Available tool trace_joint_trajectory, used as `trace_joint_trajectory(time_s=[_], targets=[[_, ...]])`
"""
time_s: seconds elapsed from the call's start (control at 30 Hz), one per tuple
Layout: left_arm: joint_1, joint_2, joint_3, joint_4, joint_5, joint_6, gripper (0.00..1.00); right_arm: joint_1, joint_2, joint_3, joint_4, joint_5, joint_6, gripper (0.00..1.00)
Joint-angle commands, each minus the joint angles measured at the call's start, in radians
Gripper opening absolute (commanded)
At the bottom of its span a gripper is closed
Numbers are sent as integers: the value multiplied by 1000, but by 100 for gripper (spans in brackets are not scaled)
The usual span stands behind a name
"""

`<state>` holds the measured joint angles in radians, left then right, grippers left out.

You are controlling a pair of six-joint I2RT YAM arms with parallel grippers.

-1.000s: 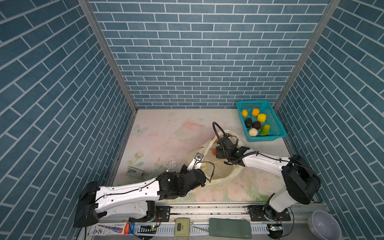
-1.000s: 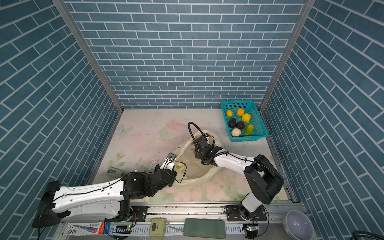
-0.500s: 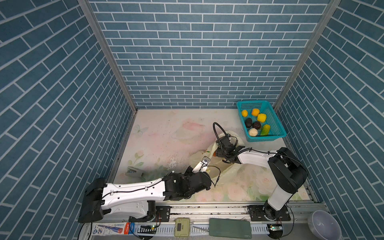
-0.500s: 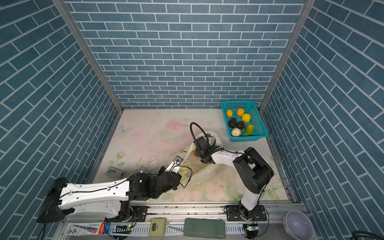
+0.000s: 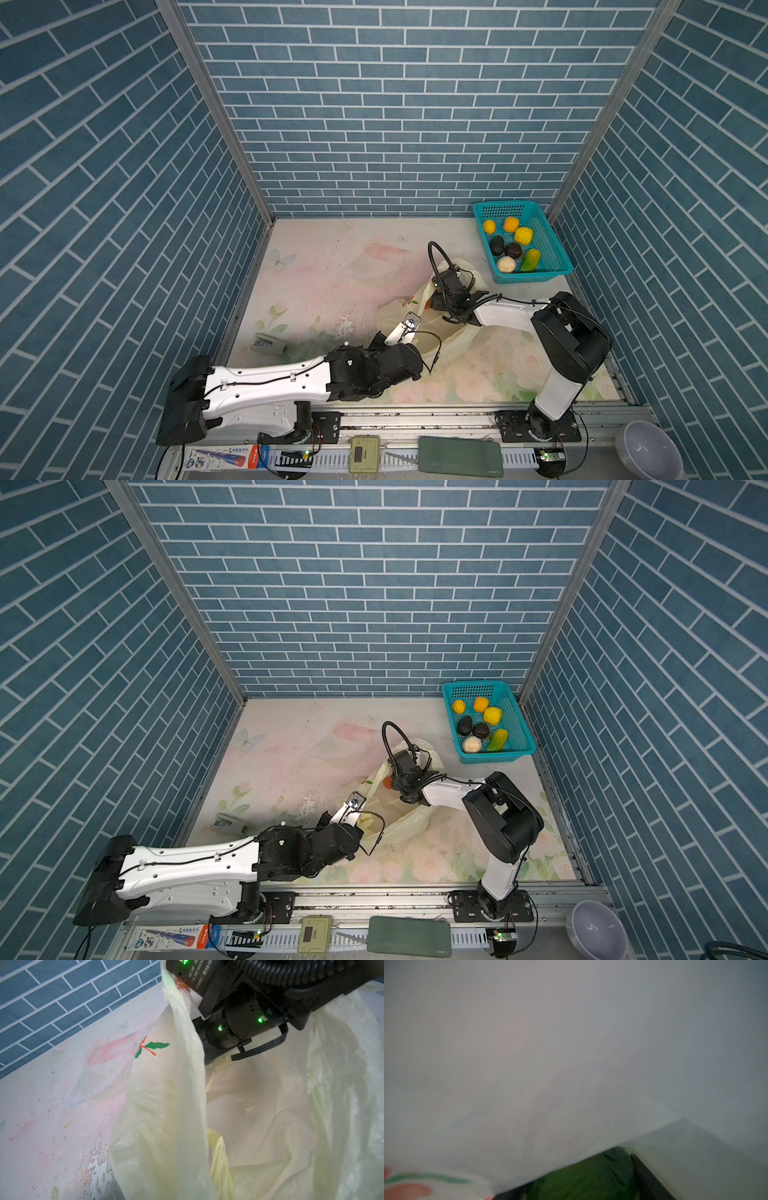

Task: Untie the knot of the plastic bag and take out the fruit
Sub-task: 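Grasp the round green lime inside the bag with the right gripper, then lift the lime out and carry it over the teal basket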

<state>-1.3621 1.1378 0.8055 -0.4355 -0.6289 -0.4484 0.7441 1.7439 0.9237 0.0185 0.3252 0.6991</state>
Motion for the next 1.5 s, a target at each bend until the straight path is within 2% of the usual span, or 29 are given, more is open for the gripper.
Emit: trace_joint_trajectory(time_s=[0.0,0.37,0.87,1.3,1.47], targets=[[-6,14,-9,18,-30,2,0,21,-75,-11,19,-57,-13,48],[13,34,-22,6,-77,-32,0,139,-225,-43,-113,-107,37,46],[83,27,-54,38,-78,-73,0,269,-434,-67,-347,-180,70,46],[105,14,-65,17,-84,-104,0,271,-671,72,-649,-146,80,47],[112,2,-71,6,-87,-102,0,204,-715,138,-718,-113,43,48]])
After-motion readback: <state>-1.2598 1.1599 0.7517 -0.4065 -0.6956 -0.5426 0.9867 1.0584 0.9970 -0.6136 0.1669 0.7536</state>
